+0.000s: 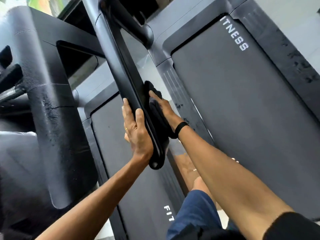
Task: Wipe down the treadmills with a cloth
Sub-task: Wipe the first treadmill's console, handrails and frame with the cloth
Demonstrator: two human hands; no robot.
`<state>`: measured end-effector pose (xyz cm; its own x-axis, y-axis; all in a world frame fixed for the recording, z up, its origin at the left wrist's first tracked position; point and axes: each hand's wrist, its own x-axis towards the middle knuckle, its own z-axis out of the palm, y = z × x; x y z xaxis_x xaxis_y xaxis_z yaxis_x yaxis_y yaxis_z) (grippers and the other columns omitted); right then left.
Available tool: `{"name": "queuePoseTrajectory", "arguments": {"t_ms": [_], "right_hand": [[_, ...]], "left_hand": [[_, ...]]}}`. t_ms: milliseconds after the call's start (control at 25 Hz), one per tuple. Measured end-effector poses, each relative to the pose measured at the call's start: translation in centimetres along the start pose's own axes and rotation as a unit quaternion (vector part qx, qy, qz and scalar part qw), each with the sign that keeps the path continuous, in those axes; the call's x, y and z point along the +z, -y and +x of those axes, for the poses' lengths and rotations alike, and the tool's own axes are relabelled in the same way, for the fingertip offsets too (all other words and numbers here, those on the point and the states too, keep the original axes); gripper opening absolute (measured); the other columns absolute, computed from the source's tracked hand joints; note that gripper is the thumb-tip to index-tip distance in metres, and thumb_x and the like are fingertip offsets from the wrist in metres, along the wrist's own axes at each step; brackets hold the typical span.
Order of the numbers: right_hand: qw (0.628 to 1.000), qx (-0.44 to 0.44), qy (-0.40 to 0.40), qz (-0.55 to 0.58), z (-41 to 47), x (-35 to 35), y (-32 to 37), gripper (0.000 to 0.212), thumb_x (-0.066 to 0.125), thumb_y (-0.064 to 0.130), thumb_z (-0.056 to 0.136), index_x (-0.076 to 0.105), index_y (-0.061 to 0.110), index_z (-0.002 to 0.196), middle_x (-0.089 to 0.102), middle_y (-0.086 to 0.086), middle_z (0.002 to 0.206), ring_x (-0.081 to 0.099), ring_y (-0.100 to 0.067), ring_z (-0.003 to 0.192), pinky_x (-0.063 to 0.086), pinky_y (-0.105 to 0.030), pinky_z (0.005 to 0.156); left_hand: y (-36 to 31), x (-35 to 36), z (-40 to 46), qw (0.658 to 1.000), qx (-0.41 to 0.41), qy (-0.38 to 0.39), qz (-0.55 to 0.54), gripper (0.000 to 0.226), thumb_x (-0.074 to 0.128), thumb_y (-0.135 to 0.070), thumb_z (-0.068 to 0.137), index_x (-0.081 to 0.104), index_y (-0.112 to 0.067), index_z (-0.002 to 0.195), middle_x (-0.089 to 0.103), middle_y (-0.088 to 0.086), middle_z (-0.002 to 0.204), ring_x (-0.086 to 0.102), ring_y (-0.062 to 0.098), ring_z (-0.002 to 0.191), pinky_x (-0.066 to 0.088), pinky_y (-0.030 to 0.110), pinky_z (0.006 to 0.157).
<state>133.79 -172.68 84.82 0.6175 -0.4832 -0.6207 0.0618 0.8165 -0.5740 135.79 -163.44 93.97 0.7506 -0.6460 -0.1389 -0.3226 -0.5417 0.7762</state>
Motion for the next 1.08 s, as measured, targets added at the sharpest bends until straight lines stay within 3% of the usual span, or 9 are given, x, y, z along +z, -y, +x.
{"name": "queuePoseTrajectory", "arguments": {"t_ms": [120, 240, 440, 560, 720, 840, 920, 1000, 1080], "right_hand": [[0.998, 0.034, -0.042, -0.038, -4.2, -0.6, -1.0, 0.084, 0.061, 0.082, 0.055, 0.070, 0.017, 0.107, 0.072, -0.008, 0.113, 0.066, -0.023, 0.109, 0.046, -0.046, 0.107], [0.991, -0.062, -0.070, -0.093, -8.1, 0.7, -0.7, 0.078, 0.050, 0.079, 0.067, 0.066, 0.021, 0.118, 0.069, 0.002, 0.110, 0.064, -0.019, 0.109, 0.045, -0.048, 0.107], [0.955, -0.231, -0.001, -0.183, -2.8, 4.0, 6.2, 0.081, 0.048, 0.068, 0.081, 0.031, 0.037, 0.154, 0.038, 0.000, 0.158, 0.030, -0.011, 0.147, 0.024, -0.040, 0.122], [0.975, -0.197, 0.043, -0.096, 4.5, 3.9, 7.9, 0.077, 0.057, 0.061, 0.083, 0.039, 0.029, 0.151, 0.046, 0.002, 0.153, 0.039, -0.011, 0.142, 0.026, -0.041, 0.122], [0.997, -0.019, 0.074, -0.002, 6.0, 1.6, 6.5, 0.061, 0.060, 0.059, 0.090, 0.056, 0.020, 0.136, 0.061, -0.001, 0.138, 0.058, -0.011, 0.124, 0.037, -0.033, 0.116], [0.998, 0.026, 0.022, -0.052, 1.2, 1.4, 4.6, 0.057, 0.052, 0.068, 0.088, 0.059, 0.024, 0.124, 0.064, -0.003, 0.133, 0.058, -0.011, 0.122, 0.040, -0.031, 0.112], [0.991, -0.064, -0.006, -0.118, -1.4, 2.3, 5.6, 0.083, 0.042, 0.083, 0.078, 0.047, 0.032, 0.143, 0.049, 0.003, 0.149, 0.042, -0.008, 0.139, 0.030, -0.034, 0.119], [0.962, -0.192, 0.024, -0.194, -0.8, 4.0, 7.9, 0.075, 0.029, 0.083, 0.085, 0.018, 0.052, 0.152, 0.020, 0.007, 0.165, 0.012, -0.007, 0.152, 0.010, -0.037, 0.124], [0.934, -0.263, 0.061, -0.233, 2.9, 5.8, 11.1, 0.063, 0.026, 0.078, 0.088, 0.004, 0.065, 0.146, 0.006, 0.008, 0.168, -0.003, -0.006, 0.153, 0.003, -0.045, 0.124]], "left_hand": [[-0.6, 0.2, 0.0, 0.999, 0.014, -0.013, 0.042, 0.064, 0.025, -0.058, 0.092, 0.019, -0.042, 0.153, 0.022, -0.017, 0.161, 0.019, 0.003, 0.149, 0.006, 0.044, 0.120], [-0.7, 0.0, 0.0, 0.998, 0.009, -0.018, 0.056, 0.065, 0.025, -0.061, 0.088, 0.023, -0.044, 0.152, 0.028, -0.016, 0.160, 0.024, 0.003, 0.146, 0.007, 0.034, 0.111], [-2.3, -2.1, 3.8, 0.996, -0.004, -0.068, 0.060, 0.053, 0.034, -0.056, 0.086, 0.051, -0.033, 0.131, 0.052, -0.008, 0.128, 0.042, 0.008, 0.126, 0.018, 0.043, 0.111], [-3.7, -1.8, 9.5, 0.993, 0.032, -0.096, 0.056, 0.052, 0.036, -0.049, 0.093, 0.041, -0.033, 0.142, 0.039, -0.010, 0.142, 0.035, 0.006, 0.136, 0.011, 0.054, 0.118], [-6.4, 0.2, 15.2, 0.992, 0.049, -0.072, 0.091, 0.050, 0.031, -0.040, 0.103, 0.034, -0.028, 0.151, 0.025, -0.008, 0.160, 0.022, 0.005, 0.146, 0.001, 0.049, 0.122], [-7.6, 0.8, 19.4, 0.994, 0.060, -0.058, 0.072, 0.051, 0.030, -0.039, 0.104, 0.040, -0.018, 0.148, 0.038, -0.002, 0.154, 0.032, 0.008, 0.142, 0.017, 0.041, 0.122], [-7.9, 0.6, 21.8, 0.993, 0.064, -0.100, 0.001, 0.048, 0.036, -0.037, 0.101, 0.057, -0.007, 0.132, 0.059, -0.001, 0.128, 0.054, 0.008, 0.121, 0.040, 0.030, 0.108], [-8.1, 0.7, 23.5, 0.986, 0.069, -0.151, -0.033, 0.043, 0.039, -0.034, 0.099, 0.066, -0.002, 0.107, 0.065, 0.002, 0.101, 0.061, 0.006, 0.093, 0.046, 0.019, 0.084], [-7.8, 1.0, 24.5, 0.981, 0.065, -0.177, -0.039, 0.034, 0.039, -0.038, 0.097, 0.064, -0.015, 0.090, 0.064, 0.015, 0.094, 0.061, 0.015, 0.085, 0.046, 0.024, 0.077]]}}
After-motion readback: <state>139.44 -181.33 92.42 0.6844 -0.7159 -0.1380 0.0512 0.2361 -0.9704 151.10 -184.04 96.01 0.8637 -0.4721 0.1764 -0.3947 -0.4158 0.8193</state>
